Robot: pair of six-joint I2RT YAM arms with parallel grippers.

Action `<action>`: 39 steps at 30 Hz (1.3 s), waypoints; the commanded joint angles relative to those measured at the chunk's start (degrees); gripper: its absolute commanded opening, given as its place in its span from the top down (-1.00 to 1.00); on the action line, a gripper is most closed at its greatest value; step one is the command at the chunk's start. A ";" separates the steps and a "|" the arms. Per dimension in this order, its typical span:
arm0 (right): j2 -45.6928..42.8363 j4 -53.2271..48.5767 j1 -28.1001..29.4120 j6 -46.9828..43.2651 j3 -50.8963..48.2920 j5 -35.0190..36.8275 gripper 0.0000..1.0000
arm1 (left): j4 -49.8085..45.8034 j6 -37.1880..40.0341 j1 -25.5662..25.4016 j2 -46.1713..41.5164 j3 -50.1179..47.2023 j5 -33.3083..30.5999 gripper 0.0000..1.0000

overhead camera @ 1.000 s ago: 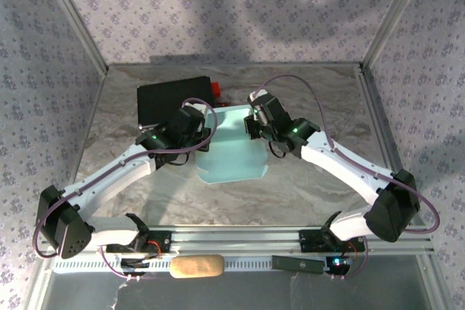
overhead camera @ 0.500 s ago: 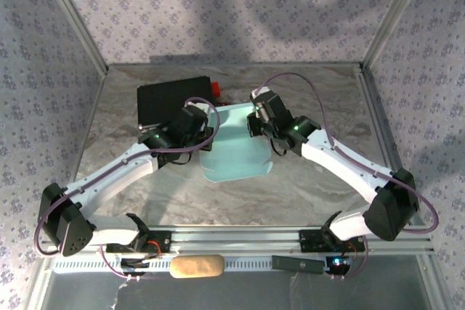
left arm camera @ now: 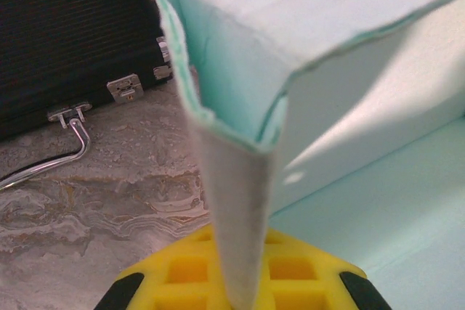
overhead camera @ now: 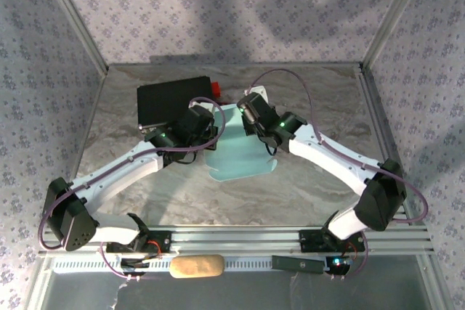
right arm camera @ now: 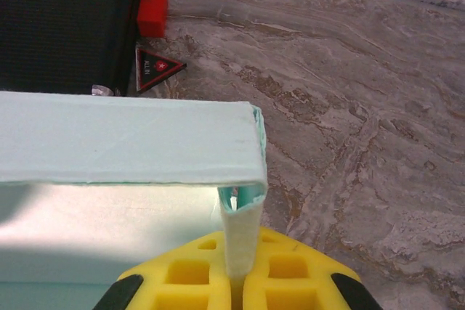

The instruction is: Fold the paper box

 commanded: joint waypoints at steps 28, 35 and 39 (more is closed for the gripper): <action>0.85 -2.21 0.73 6.21 1.33 11.83 0.78 | -0.19 -3.31 -2.36 -0.01 1.41 1.00 1.00; 0.85 -2.18 0.41 5.85 1.14 11.92 0.70 | -0.34 -3.26 -2.32 0.21 1.56 1.07 1.00; 0.83 -2.19 -0.09 5.69 0.97 11.06 0.68 | -0.25 -3.18 -2.31 0.30 1.50 1.15 1.00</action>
